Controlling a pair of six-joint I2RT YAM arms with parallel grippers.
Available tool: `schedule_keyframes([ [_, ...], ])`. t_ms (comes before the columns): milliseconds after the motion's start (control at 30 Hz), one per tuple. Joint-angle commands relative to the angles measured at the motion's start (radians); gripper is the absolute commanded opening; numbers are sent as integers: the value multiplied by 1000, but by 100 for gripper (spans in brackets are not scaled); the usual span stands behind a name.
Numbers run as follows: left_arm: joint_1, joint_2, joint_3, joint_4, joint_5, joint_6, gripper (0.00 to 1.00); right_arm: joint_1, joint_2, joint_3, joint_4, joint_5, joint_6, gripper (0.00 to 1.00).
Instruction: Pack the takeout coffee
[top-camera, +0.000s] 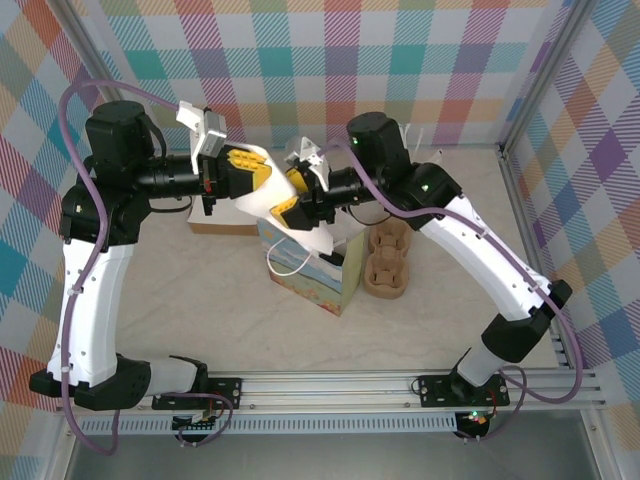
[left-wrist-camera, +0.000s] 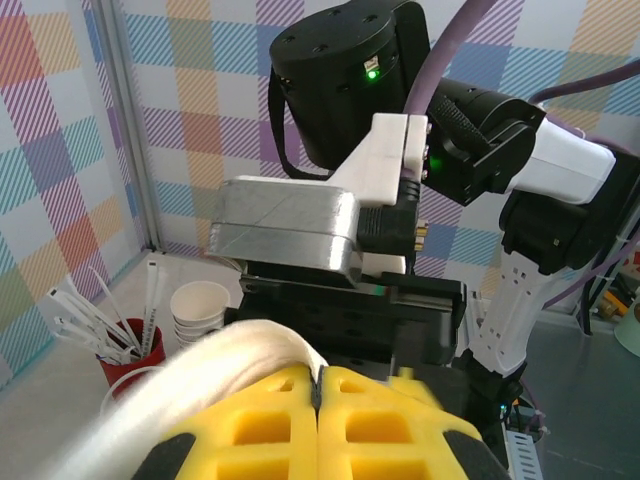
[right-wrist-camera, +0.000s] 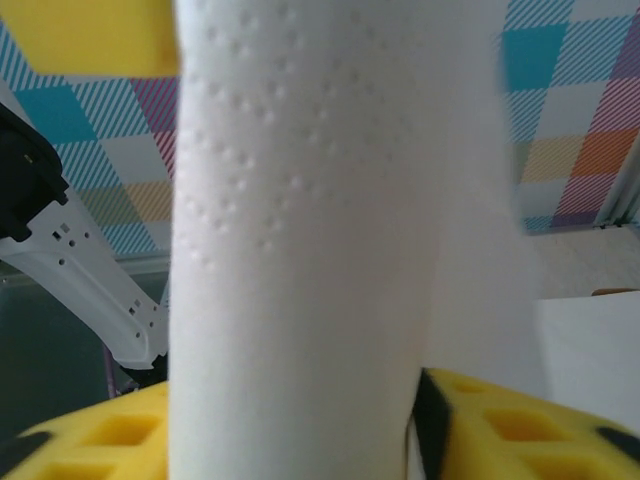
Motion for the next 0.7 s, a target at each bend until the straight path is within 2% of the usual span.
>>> schedule_keyframes([
  [0,-16,-20,6,20,27,21,0,6,-8,43,-22,5,-6,26],
  [33,-16,-26,6,22,21,16,1,6,-10,44,-37,27,-7,16],
  [67,-16,-33,3,22,15,13,3,5,-14,45,-59,57,-12,10],
  [100,-16,-41,0,21,8,12,8,5,-17,47,-78,89,-18,6],
  [133,-16,-54,-8,21,-4,10,19,5,-18,49,-100,130,-26,0],
  [167,-16,-70,-18,21,-19,9,24,3,-21,50,-121,167,-36,0],
  [233,-16,-107,-49,24,-64,5,41,3,-22,52,-156,234,-54,0],
  [333,-16,-189,-122,48,-151,-6,53,1,-11,67,-232,325,-97,0],
  [433,-16,-294,-220,100,-262,-36,62,-5,6,79,-293,389,-131,0],
  [567,-17,-414,-341,142,-381,-63,63,-14,26,93,-339,426,-146,0],
  [667,-16,-472,-396,140,-418,-78,64,-19,38,92,-361,453,-148,0],
])
